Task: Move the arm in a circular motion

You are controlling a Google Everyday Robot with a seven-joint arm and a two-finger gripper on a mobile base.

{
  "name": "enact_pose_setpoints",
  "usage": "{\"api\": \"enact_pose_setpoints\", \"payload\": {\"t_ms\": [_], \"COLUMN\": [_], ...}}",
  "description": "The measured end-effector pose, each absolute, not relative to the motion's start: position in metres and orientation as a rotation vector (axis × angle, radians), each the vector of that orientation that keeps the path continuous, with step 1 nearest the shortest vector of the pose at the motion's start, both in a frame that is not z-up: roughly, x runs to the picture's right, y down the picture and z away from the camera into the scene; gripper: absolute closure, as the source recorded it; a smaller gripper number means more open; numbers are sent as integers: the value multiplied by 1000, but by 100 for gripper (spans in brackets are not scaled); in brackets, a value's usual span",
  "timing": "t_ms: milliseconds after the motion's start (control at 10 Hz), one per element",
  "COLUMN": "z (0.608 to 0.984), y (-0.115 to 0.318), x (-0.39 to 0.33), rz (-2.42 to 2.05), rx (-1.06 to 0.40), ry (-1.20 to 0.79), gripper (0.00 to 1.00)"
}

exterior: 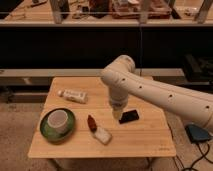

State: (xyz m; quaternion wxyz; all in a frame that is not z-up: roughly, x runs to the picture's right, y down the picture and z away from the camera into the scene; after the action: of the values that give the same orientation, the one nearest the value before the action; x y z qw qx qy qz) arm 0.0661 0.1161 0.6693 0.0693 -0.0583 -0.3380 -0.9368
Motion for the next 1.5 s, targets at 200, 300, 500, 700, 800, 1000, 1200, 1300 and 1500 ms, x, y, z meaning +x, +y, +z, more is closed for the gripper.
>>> {"api": "enact_pose_setpoints", "payload": {"t_ms": [200,300,500,700,800,1000,1200,1300,1500], "z": [666,668,671,665,666,670,663,660,658], "y": [116,115,114,107,103,102,114,126,131], "x": [55,54,50,47,48,44,37,28,31], "rz": [-2830,-2777,-2764,-2798,-2793,-2803,-2854,-2855,-2845], "rx": [-154,-143,-166,-147,-149,-152,-142,-130,-129], "ry": [-1028,-1037,-1005,-1045,-1040,-1042,-1043,-1051,-1052], "gripper": [59,59,59,59,59,59,59,59,59]}}
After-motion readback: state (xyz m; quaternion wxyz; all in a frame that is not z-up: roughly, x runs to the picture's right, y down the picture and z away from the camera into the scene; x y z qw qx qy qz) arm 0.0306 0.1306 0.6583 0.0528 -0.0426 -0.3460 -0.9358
